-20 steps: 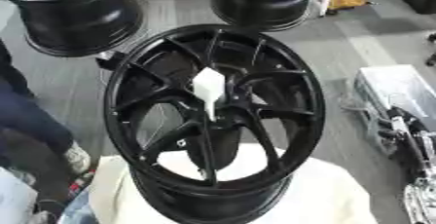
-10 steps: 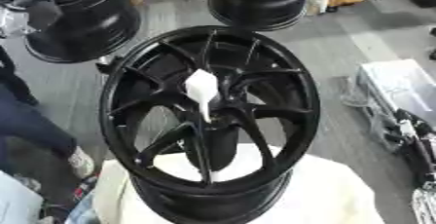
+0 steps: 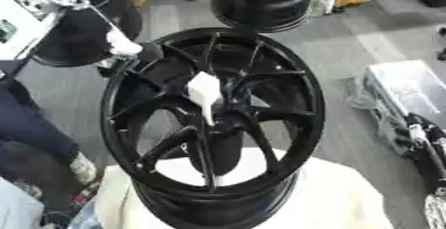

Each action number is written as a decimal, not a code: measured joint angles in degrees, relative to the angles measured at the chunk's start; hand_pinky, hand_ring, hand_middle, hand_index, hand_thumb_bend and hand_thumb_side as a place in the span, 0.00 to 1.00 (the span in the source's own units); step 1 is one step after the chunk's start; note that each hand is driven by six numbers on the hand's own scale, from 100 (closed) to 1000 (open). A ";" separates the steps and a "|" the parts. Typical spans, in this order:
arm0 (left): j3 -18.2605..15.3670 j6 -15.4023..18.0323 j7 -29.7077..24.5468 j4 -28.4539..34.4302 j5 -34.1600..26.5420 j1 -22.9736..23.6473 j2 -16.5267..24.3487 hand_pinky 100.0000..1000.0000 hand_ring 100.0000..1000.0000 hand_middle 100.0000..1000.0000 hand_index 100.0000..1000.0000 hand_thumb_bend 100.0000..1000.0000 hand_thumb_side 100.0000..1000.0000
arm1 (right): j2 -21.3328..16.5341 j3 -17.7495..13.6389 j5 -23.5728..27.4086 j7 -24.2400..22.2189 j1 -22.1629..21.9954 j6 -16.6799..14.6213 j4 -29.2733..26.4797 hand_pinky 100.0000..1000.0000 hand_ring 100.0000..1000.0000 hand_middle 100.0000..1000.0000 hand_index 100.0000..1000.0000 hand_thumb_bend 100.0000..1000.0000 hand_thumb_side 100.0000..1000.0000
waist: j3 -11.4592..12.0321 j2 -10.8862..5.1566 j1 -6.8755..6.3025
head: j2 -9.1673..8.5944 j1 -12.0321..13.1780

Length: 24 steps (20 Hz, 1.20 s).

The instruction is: Pull the pin out of the wheel hub.

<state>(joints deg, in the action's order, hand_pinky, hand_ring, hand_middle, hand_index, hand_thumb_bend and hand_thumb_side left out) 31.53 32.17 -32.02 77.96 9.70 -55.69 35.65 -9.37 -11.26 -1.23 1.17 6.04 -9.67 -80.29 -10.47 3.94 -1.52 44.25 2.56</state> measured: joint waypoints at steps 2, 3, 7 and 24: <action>1.20 -0.05 -0.05 -0.57 2.13 -0.20 -1.14 0.82 0.79 0.82 0.89 0.52 0.48 | 0.00 0.01 0.00 -0.08 0.01 0.04 0.00 0.70 0.73 0.81 0.81 0.00 0.62 | -0.16 0.00 -0.14 | 0.00 0.18; 1.63 -0.05 -0.05 -0.86 3.15 -0.22 -1.52 0.82 0.79 0.82 0.89 0.52 0.48 | 0.00 0.02 -0.01 -0.13 0.03 0.08 0.00 0.70 0.73 0.81 0.81 0.00 0.62 | -0.19 -0.01 -0.19 | 0.00 0.22; 2.26 -0.06 -0.06 -2.13 5.62 -0.22 -2.49 0.82 0.79 0.81 0.88 0.51 0.44 | 0.01 0.06 -0.01 -0.20 0.05 0.10 0.00 0.70 0.73 0.81 0.81 0.00 0.62 | -0.46 -0.01 -0.21 | 0.00 0.36; 4.55 -0.07 -0.07 -7.34 14.53 1.15 -3.95 0.80 0.74 0.74 0.83 0.50 0.44 | 0.04 0.34 -0.01 -0.43 0.36 0.11 0.00 0.70 0.73 0.81 0.81 0.00 0.63 | -0.84 -0.02 -0.19 | 0.00 0.84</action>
<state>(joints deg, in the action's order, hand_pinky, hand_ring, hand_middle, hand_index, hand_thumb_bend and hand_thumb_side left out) 36.08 32.10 -32.09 70.62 24.23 -54.54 31.69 -9.33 -10.92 -1.25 0.74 6.40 -9.57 -80.30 -11.31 3.92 -1.71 44.25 3.41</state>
